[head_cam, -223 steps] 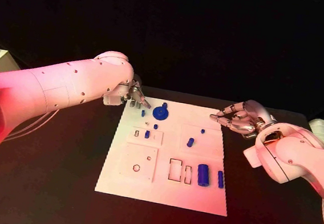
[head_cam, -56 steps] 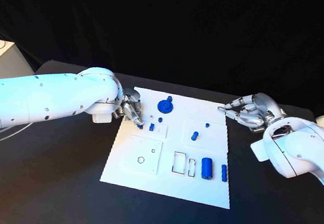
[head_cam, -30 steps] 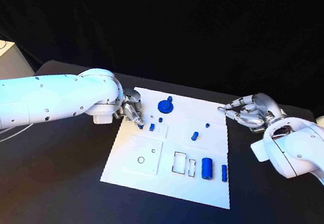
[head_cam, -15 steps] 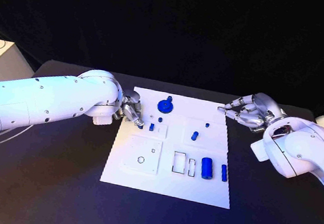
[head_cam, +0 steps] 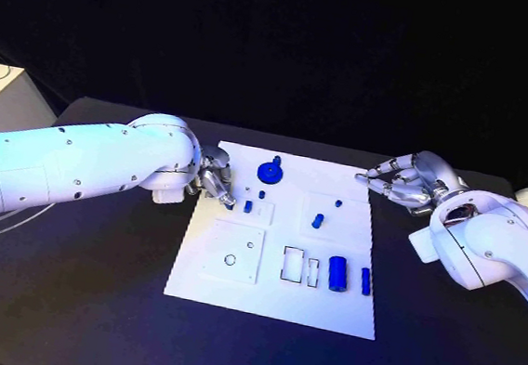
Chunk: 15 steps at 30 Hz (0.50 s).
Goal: Assemble the parts on the task board
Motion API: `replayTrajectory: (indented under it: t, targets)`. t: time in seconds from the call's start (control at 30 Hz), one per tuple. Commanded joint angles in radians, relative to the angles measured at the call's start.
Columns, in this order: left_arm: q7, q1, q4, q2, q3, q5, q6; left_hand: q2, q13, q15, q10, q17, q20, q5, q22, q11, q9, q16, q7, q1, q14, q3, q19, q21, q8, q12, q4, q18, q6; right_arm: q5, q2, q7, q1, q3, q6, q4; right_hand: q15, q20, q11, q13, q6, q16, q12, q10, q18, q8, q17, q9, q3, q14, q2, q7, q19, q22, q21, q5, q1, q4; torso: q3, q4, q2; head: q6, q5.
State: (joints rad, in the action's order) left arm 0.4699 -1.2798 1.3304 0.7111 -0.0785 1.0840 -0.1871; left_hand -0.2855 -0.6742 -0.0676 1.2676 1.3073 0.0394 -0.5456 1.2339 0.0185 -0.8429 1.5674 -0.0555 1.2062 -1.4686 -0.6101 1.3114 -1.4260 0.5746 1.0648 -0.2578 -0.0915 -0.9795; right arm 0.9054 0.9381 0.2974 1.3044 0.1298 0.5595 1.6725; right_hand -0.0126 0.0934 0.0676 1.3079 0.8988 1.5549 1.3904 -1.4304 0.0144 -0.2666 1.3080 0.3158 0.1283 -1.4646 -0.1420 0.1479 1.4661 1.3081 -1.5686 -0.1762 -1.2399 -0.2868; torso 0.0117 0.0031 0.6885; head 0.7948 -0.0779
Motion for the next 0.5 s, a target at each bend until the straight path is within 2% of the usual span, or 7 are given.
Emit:
replayTrajectory:
  t: [0.03,0.5]
  targets:
    - [0.006,0.007,0.005,-0.004,-0.004,0.001,-0.026,0.012,0.0,-0.006,0.006,0.263,0.001,-0.002,0.0,0.004,0.001,0.003,0.001,0.002,-0.102,-0.25,0.005,-0.005,-0.005,0.003,0.254,0.012,-0.007,0.005,0.001,-0.01,-0.001,0.0,-0.007,0.001,0.005,0.002,-0.003,0.112,-0.006,-0.005,0.002,0.001,-0.013,-0.004,0.221,-0.001,-0.004,-0.095,0.005,-0.001,0.102,0.258,0.004,0.001,-0.002,0.001,0.0002,-0.0003,0.0,0.0,0.0]
    - [0.022,0.01,0.0,-0.012,-0.008,0.001,-0.025,0.014,-0.013,-0.005,0.015,0.263,0.001,0.001,-0.002,0.003,0.001,0.003,0.0,-0.013,-0.102,-0.244,0.002,-0.004,-0.009,0.008,0.247,0.012,-0.009,0.005,0.002,-0.01,-0.001,0.0,-0.007,0.003,0.005,0.002,-0.003,0.112,-0.006,-0.005,0.002,0.001,-0.013,-0.004,0.221,-0.001,-0.004,-0.095,0.005,-0.001,0.102,0.258,0.004,0.001,-0.002,0.001,-0.0002,-0.0002,0.001,0.001,0.003]
